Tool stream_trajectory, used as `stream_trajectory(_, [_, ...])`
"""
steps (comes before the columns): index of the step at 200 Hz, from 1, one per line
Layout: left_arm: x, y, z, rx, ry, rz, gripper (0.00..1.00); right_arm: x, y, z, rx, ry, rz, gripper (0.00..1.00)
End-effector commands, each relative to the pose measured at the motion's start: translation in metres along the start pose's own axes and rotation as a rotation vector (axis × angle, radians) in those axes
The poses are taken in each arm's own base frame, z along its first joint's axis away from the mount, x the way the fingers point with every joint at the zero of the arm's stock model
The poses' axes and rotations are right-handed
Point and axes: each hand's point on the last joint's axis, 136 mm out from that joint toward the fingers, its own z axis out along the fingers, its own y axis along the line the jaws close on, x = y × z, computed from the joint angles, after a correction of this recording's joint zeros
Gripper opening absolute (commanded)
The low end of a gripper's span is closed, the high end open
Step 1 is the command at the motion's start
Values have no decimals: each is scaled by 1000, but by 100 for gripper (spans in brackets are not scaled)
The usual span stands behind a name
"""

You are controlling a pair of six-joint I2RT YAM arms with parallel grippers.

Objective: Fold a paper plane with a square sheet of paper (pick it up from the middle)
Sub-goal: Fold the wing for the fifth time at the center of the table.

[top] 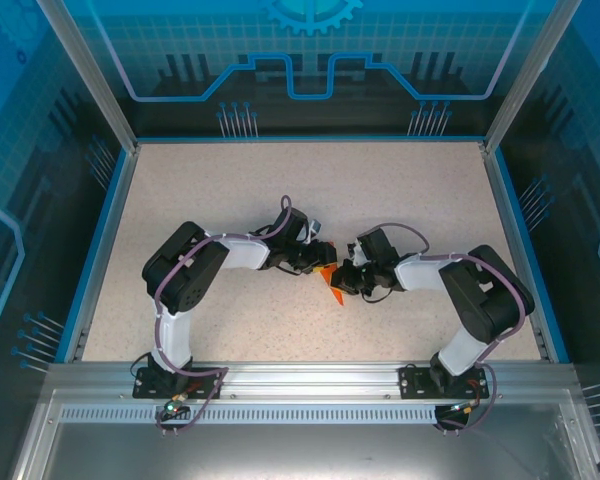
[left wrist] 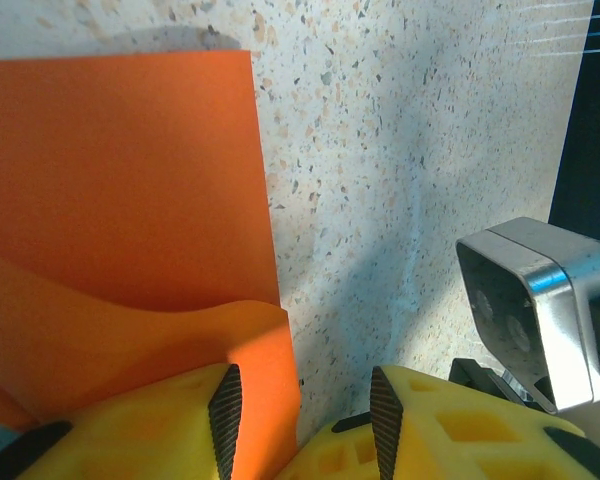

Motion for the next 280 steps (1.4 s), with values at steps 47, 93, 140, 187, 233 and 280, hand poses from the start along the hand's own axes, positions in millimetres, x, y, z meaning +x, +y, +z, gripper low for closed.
stream_trajectory(47, [18, 42, 14, -119, 64, -46, 42, 42, -36, -10, 121, 100, 6, 9])
stream_trajectory(93, [18, 43, 14, -121, 63, -50, 42, 57, -45, -17, 128, 123, 4, 10])
stream_trajectory(140, [19, 43, 15, -117, 68, -51, 42, 51, -30, -30, 103, 78, -37, 12])
stream_trajectory(187, [18, 42, 15, -113, 70, -53, 42, 23, 9, -45, 28, -33, -107, 15])
stream_trajectory(233, [18, 42, 16, -111, 71, -56, 42, 11, 35, -33, -43, -40, -132, 18])
stream_trajectory(280, [20, 44, 16, -112, 75, -57, 42, 7, 42, -21, -59, -20, -124, 19])
